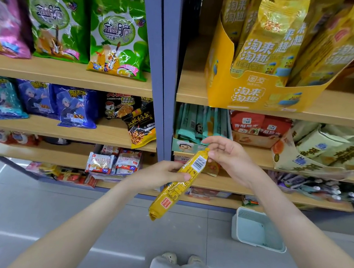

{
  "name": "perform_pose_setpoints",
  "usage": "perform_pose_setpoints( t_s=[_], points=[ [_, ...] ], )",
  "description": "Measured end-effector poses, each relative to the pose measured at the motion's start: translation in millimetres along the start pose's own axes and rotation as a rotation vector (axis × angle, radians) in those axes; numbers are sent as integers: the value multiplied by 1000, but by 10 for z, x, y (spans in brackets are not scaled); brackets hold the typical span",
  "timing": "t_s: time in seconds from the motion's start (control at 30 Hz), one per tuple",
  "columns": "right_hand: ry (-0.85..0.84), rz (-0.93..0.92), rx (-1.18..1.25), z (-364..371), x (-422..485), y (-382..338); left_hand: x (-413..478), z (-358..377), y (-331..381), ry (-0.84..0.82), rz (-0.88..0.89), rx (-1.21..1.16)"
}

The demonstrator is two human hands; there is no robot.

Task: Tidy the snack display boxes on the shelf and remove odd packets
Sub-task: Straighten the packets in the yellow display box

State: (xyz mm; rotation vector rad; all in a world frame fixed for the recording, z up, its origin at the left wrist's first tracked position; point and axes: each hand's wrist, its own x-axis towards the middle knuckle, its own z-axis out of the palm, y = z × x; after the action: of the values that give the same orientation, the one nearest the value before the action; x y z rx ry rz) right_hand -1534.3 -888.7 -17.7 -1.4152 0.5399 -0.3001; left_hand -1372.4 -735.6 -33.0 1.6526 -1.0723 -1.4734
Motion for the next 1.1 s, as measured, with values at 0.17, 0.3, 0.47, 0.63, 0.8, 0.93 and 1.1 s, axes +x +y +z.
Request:
perform_pose_setpoints(
  t_s=[0.17,0.3,0.47,0.63,0.8,0.93,1.1],
  points=[
    [56,-39,167,65,5,70,30,18,-14,31,32,-25],
    [-18,-28,-25,101,-23,20,10,8,-19,40,61,-52],
    [52,-10,-328,93,32,-42,-40,39,5,-32,45,-110],
    [253,-12,-391,148,45,-92,-40,136,34,138,105,-45],
    [193,-46,-201,119,0,-142,83,234,-17,371,203,77],
    [15,-76,-289,25,-76,-180,60,194,-11,295,166,-63],
    [87,-88,-275,21,-92,-162,8,183,49,199,152,-100]
  ],
)
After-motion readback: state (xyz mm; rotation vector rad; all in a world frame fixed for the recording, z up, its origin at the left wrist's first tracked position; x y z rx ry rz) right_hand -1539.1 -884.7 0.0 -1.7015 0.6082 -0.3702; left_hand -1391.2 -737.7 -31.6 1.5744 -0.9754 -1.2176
